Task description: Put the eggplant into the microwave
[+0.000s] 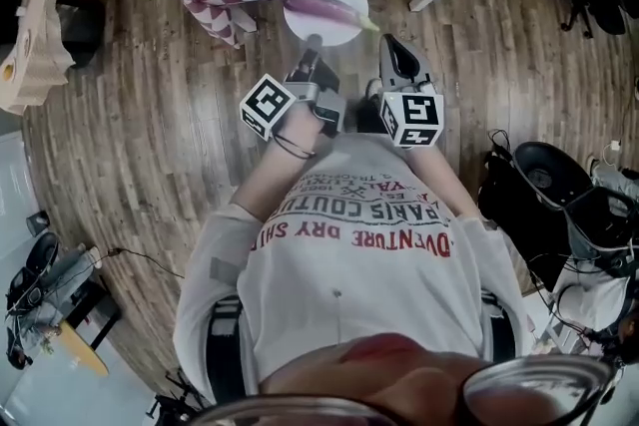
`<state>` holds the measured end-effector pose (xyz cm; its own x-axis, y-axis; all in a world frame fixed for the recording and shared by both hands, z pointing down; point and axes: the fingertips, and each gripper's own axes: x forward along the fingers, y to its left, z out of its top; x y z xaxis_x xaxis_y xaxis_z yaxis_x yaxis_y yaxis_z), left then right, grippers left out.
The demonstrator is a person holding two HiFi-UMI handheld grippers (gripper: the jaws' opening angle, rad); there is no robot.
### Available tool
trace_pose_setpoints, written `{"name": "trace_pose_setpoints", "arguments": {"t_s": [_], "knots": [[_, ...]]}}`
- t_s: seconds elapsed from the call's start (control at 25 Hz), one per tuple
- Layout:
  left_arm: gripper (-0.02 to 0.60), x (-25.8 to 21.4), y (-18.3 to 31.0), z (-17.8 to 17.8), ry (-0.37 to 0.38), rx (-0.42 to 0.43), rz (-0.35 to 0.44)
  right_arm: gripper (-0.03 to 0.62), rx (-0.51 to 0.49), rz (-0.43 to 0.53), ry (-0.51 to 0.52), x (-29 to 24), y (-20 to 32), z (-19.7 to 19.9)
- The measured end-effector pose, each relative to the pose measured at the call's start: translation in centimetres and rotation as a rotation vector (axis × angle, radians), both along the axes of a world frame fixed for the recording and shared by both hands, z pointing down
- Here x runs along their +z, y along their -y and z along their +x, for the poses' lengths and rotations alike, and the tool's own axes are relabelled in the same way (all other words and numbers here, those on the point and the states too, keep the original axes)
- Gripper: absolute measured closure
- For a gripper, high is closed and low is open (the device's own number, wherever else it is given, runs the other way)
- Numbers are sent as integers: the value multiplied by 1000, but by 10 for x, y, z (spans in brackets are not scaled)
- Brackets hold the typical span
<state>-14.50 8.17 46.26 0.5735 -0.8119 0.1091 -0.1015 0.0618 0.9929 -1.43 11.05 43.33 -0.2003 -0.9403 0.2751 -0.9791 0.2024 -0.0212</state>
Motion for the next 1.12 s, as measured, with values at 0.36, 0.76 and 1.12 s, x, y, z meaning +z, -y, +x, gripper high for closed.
{"name": "trace_pose_setpoints", "arguments": {"t_s": [0.36,0.76,1.12], "knots": [[548,8,85,26,32,-88,5,568,-87,16,32,15,102,29],[548,7,205,81,37,-233,-21,568,-234,22,51,4,238,84],[548,26,282,116,42,-311,-56,568,-313,-16,48,25,318,125]]}}
